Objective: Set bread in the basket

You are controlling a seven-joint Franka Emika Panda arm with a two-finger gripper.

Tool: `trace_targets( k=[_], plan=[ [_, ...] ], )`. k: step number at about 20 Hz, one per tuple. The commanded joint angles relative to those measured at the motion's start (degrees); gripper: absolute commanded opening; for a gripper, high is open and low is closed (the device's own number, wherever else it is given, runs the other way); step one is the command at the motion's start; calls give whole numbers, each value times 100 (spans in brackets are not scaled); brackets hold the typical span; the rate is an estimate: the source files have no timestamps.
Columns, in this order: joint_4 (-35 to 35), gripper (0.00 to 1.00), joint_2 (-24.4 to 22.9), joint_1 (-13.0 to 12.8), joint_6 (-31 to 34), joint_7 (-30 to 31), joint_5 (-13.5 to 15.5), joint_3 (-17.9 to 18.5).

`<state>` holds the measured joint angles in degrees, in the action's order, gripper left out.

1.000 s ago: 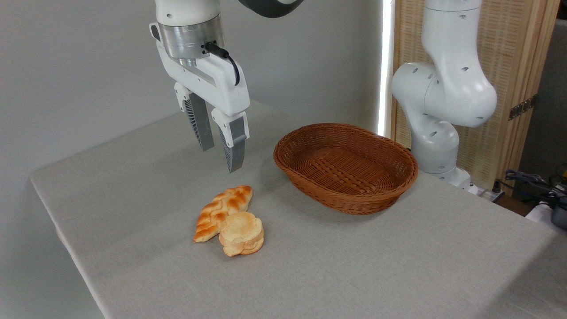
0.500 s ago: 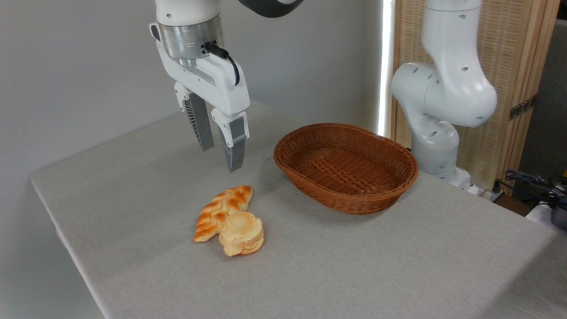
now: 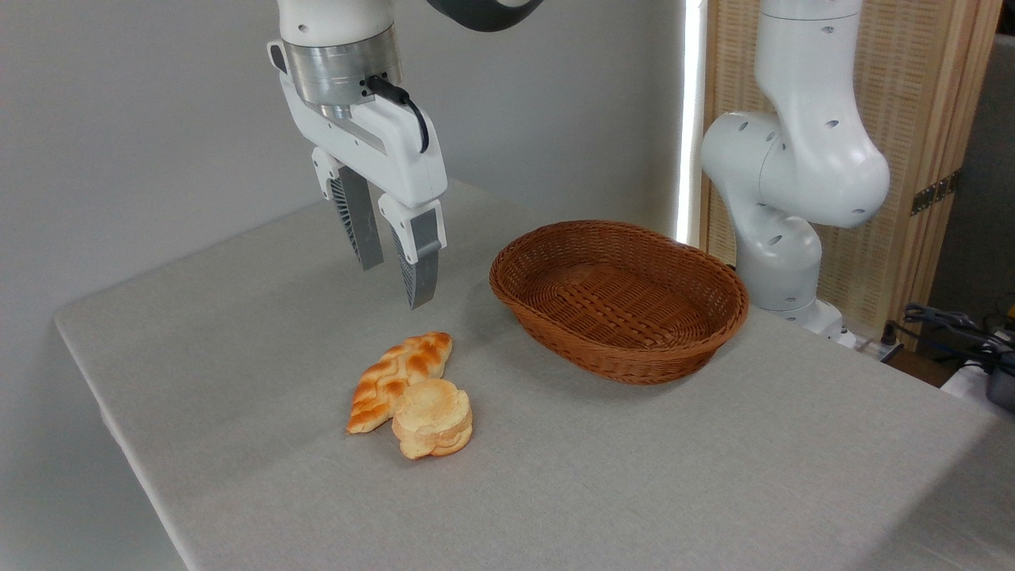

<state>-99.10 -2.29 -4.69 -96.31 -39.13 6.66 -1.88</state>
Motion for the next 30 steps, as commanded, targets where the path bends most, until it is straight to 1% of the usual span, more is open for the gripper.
trace_targets(
  k=[1,14,18,20,22,23,27,30],
  plan=[
    [75,100,-26,-15,183,20,2,29],
    [67,100,-8,-15,183,20,2,-14],
    [23,100,27,-50,51,46,2,-32],
    [-56,100,53,-181,-98,37,2,-41],
    [-284,100,45,-278,-448,29,2,-41],
    [-381,100,45,-366,-589,29,2,-41],
    [-802,100,62,-638,-994,20,-16,-41],
    [-1171,100,167,-665,-1556,2,-33,-41]
  ],
)
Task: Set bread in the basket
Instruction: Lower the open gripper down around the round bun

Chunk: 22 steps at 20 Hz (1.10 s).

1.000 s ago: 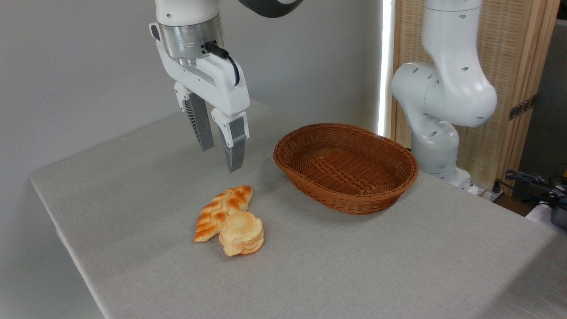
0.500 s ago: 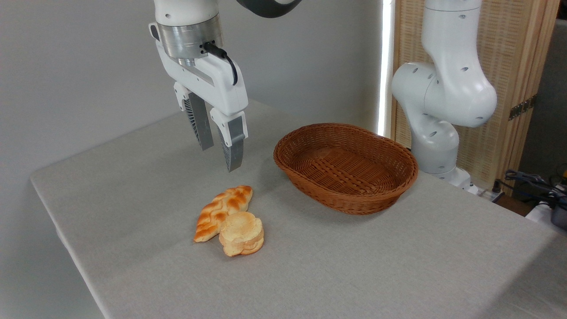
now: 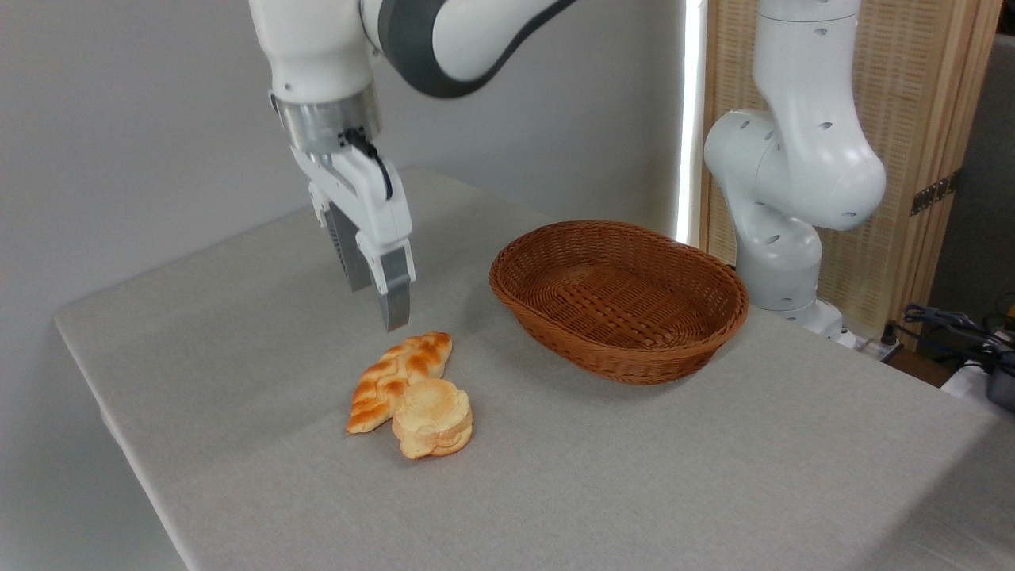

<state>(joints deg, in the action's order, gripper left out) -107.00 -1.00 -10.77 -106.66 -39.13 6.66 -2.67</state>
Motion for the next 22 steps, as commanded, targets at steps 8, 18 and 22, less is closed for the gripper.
trace_targets(
  k=[8,18,22],
  plan=[
    [-506,100,231,22,-874,-42,-744,249],
    [-524,100,601,31,-857,-112,-920,566],
    [-524,100,715,31,-813,-112,-920,575]
  ],
)
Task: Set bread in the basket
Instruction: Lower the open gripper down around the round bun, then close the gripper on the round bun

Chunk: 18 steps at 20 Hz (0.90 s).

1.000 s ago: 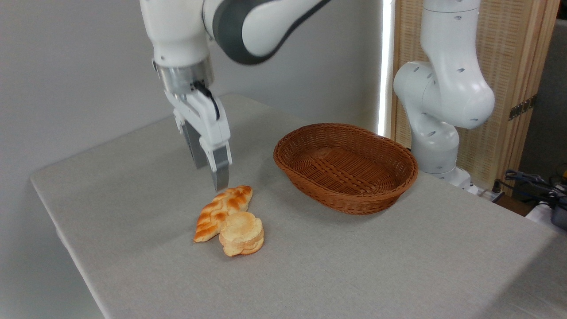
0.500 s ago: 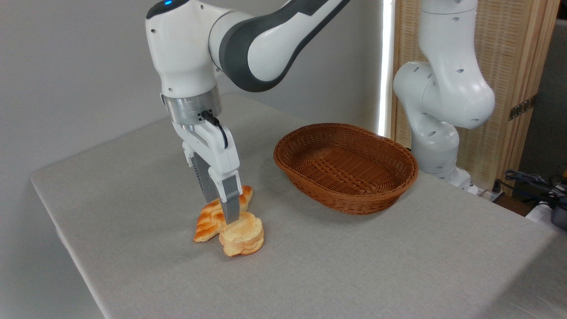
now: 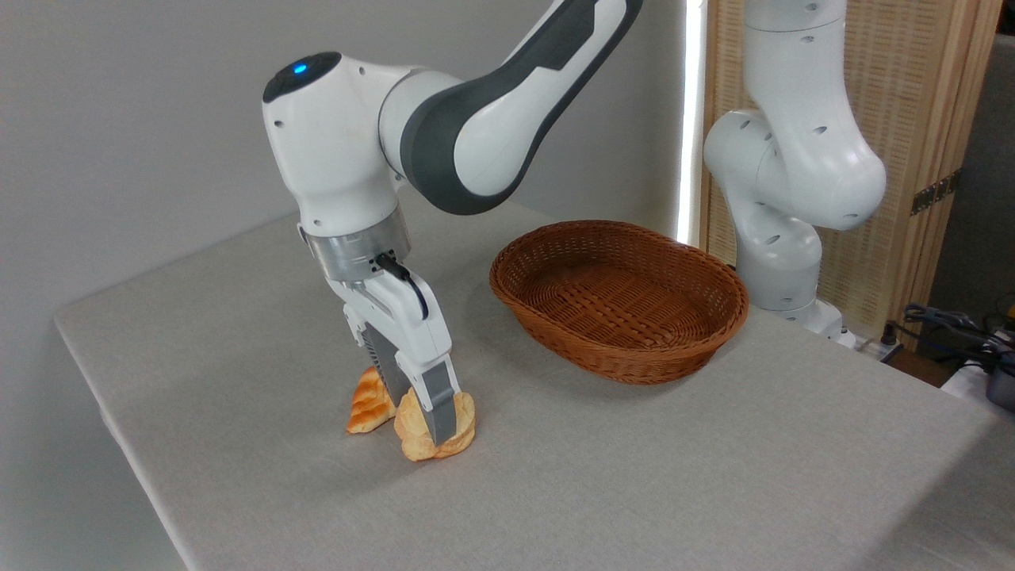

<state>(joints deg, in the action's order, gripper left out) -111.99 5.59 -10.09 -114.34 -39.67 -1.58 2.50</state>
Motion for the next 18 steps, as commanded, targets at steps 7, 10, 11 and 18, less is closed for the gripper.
trace_targets(
  k=[7,10,11,18],
  plan=[
    [-25,100,100,-37,-27,-59,-97,57],
    [-25,80,100,-37,-27,-59,-97,57],
    [-25,63,100,-37,-27,-59,-97,57],
    [-25,50,100,-37,-27,-59,-88,57]
  ],
)
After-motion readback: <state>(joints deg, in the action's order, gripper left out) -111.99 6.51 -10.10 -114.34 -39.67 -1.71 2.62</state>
